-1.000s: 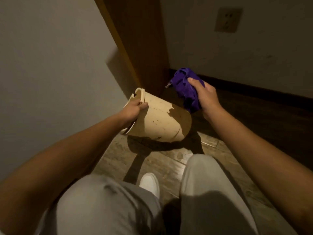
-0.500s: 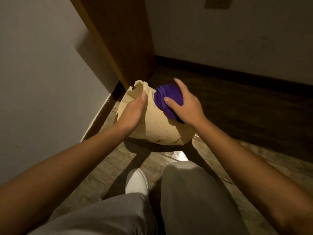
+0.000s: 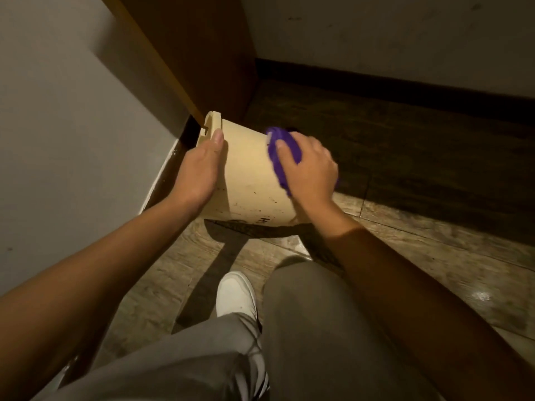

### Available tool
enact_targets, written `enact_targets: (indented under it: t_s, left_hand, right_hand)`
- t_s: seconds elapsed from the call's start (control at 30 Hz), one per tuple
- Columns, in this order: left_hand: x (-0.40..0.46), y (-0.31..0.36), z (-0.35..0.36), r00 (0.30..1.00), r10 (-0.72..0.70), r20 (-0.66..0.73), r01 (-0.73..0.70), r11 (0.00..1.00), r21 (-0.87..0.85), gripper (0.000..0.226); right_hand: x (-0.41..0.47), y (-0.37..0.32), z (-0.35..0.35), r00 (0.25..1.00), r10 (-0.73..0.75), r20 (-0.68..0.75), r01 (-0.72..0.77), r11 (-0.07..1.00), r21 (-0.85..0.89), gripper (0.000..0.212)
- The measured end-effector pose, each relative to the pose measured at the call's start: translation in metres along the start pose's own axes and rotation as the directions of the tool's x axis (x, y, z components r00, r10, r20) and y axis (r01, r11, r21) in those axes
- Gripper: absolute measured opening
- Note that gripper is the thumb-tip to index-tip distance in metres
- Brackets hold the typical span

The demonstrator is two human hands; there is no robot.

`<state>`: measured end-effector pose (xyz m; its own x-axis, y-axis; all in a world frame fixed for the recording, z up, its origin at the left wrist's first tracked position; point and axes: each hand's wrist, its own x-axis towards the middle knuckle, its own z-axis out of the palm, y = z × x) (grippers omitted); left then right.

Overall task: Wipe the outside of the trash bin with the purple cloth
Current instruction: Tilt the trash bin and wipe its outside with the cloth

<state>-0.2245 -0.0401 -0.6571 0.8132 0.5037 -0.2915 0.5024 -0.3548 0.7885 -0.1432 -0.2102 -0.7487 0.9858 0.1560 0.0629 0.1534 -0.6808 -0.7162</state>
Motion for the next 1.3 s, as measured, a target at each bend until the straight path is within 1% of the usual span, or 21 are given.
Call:
enact_targets:
  t_s: [0.07, 0.2, 0.27, 0.33, 0.37, 0.43, 0.47, 0.5, 0.53, 0.6, 0.67, 0.77, 0.83, 0.93, 0.97, 1.03, 1.07, 1.1, 1.13, 1.2, 1.3]
  left_hand:
    - [-0.003, -0.003, -0.002, 1.000, 0.006, 0.022, -0.007, 1.000, 0.021, 0.041]
    - [-0.003, -0.001, -0.001, 0.998, 0.021, 0.065, -0.023, 0.999, 0.032, 0.044]
    - [0.002, 0.004, -0.003, 0.994, -0.022, 0.111, 0.018, 0.999, 0.039, 0.057]
    - [-0.001, 0.015, 0.001, 0.976, -0.123, 0.178, 0.119, 0.992, 0.032, 0.076]
    - [-0.002, 0.022, 0.005, 0.967, -0.143, 0.211, 0.141, 0.990, 0.024, 0.079]
    - [-0.002, 0.032, 0.016, 0.965, -0.047, 0.260, 0.058, 0.998, -0.034, 0.068]
    - [0.001, 0.035, 0.020, 0.968, 0.017, 0.249, 0.001, 0.997, -0.071, 0.059]
    - [0.004, 0.037, 0.022, 0.974, 0.044, 0.221, -0.023, 0.995, -0.095, 0.054]
    - [0.006, 0.037, 0.021, 0.982, 0.038, 0.185, -0.021, 0.995, -0.095, 0.054]
    - [0.008, 0.034, 0.014, 0.995, 0.030, 0.094, -0.027, 0.999, -0.027, 0.059]
    - [0.012, 0.023, 0.006, 0.999, -0.018, 0.041, 0.017, 1.000, 0.018, 0.060]
    - [0.016, 0.013, 0.000, 0.993, -0.121, -0.014, 0.121, 0.993, 0.016, 0.072]
    - [0.017, 0.015, 0.001, 0.994, -0.110, -0.022, 0.111, 0.993, 0.046, 0.075]
    - [0.018, 0.023, 0.005, 0.997, -0.071, 0.030, 0.068, 0.993, 0.093, 0.074]
    - [0.020, 0.025, 0.005, 0.993, -0.105, 0.058, 0.101, 0.993, 0.064, 0.076]
    - [0.019, 0.034, 0.010, 0.965, -0.180, 0.189, 0.195, 0.979, -0.063, 0.073]
    - [0.019, 0.039, 0.015, 0.952, -0.172, 0.254, 0.202, 0.975, -0.096, 0.069]
    - [0.022, 0.042, 0.021, 0.946, -0.138, 0.292, 0.175, 0.979, -0.106, 0.066]
    - [0.023, 0.044, 0.026, 0.951, -0.094, 0.293, 0.135, 0.983, -0.121, 0.063]
    - [0.025, 0.047, 0.027, 0.973, -0.064, 0.220, 0.102, 0.981, -0.164, 0.058]
    - [0.032, 0.037, 0.018, 0.987, -0.093, 0.132, 0.118, 0.972, -0.203, 0.063]
  right_hand:
    - [0.002, 0.025, -0.004, 0.997, 0.069, 0.018, -0.070, 0.997, 0.040, 0.052]
    - [0.000, 0.056, -0.015, 0.973, 0.224, 0.051, -0.230, 0.951, 0.207, 0.044]
    - [-0.003, 0.049, -0.017, 0.965, 0.260, 0.030, -0.258, 0.929, 0.266, 0.040]
    - [-0.012, 0.024, -0.018, 0.980, 0.198, -0.023, -0.178, 0.923, 0.340, 0.038]
    - [-0.015, 0.006, -0.016, 0.990, 0.131, -0.055, -0.102, 0.924, 0.369, 0.038]
    - [-0.019, -0.034, -0.010, 0.993, -0.025, -0.116, 0.068, 0.924, 0.376, 0.041]
    - [-0.019, -0.051, -0.006, 0.988, -0.082, -0.131, 0.125, 0.922, 0.366, 0.042]
    - [-0.018, -0.064, -0.004, 0.984, -0.118, -0.137, 0.159, 0.925, 0.345, 0.044]
    - [-0.016, -0.069, -0.003, 0.980, -0.146, -0.133, 0.180, 0.935, 0.304, 0.046]
    - [-0.011, -0.058, 0.000, 0.978, -0.186, -0.093, 0.200, 0.962, 0.184, 0.049]
    - [-0.007, -0.028, 0.001, 0.987, -0.141, -0.073, 0.149, 0.983, 0.107, 0.050]
    - [-0.002, 0.024, 0.001, 0.994, 0.068, -0.086, -0.058, 0.991, 0.119, 0.050]
    - [0.000, 0.049, -0.002, 0.980, 0.187, -0.062, -0.175, 0.971, 0.162, 0.050]
    - [-0.004, 0.057, -0.007, 0.965, 0.256, -0.061, -0.239, 0.950, 0.199, 0.044]
    - [-0.007, 0.051, -0.007, 0.966, 0.247, -0.074, -0.223, 0.945, 0.241, 0.041]
    - [-0.012, 0.023, -0.007, 0.980, 0.159, -0.121, -0.111, 0.937, 0.331, 0.038]
    - [-0.012, 0.002, -0.006, 0.984, 0.090, -0.153, -0.031, 0.936, 0.351, 0.039]
    - [-0.011, -0.021, -0.002, 0.984, 0.020, -0.178, 0.046, 0.933, 0.358, 0.040]
    - [-0.012, -0.044, 0.001, 0.981, -0.034, -0.193, 0.102, 0.930, 0.353, 0.042]
    - [-0.015, -0.077, 0.008, 0.976, -0.094, -0.194, 0.153, 0.936, 0.317, 0.046]
    - [-0.021, -0.064, 0.013, 0.964, -0.220, -0.150, 0.241, 0.960, 0.144, 0.050]
